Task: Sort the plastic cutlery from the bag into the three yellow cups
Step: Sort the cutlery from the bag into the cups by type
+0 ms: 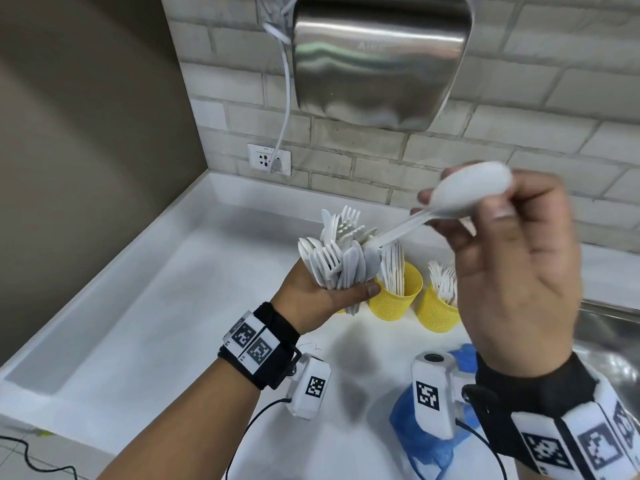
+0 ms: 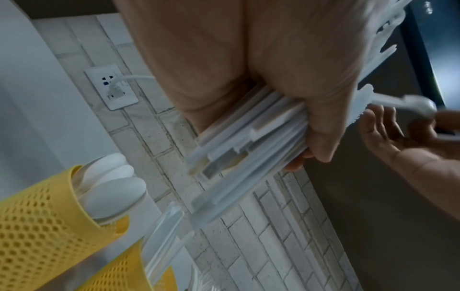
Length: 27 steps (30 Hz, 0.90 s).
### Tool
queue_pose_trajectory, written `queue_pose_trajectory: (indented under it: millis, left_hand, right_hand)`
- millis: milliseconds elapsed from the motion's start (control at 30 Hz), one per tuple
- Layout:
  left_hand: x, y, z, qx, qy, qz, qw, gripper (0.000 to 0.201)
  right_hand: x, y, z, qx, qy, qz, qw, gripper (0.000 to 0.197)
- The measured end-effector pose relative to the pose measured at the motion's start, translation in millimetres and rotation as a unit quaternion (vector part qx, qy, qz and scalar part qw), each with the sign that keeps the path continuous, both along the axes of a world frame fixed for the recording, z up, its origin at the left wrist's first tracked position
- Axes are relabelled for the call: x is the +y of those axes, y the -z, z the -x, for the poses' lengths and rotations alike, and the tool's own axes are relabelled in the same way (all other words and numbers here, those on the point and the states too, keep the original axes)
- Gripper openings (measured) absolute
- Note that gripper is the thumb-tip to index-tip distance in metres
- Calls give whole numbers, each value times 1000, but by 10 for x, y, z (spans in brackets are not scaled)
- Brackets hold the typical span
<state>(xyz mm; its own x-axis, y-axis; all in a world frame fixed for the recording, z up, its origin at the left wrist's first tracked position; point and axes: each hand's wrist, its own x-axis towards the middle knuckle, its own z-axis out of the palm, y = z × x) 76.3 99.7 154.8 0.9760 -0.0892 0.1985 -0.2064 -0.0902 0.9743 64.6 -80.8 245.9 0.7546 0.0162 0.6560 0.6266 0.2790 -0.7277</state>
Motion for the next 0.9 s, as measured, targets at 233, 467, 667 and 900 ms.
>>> queue_pose_trajectory:
  millis: [233,467,667,900]
  left_hand:
    - [5,-10,13,-13,0,33,999,21]
    - [8,-42,-17,-24,-5,45,999,21]
    - [1,-68,-17,-25,-20,36,999,22]
    - [-53,-44,-77,-52,-90,-10,995,27]
  right_hand:
    - [-106,-169,-77,49,28,-141,988,11]
    - [-43,23,-42,93,7,-60,994,5]
    - [-88,90,-89,133,-30,19,990,33]
    - [-92,133,-5,97,80,171,977,16]
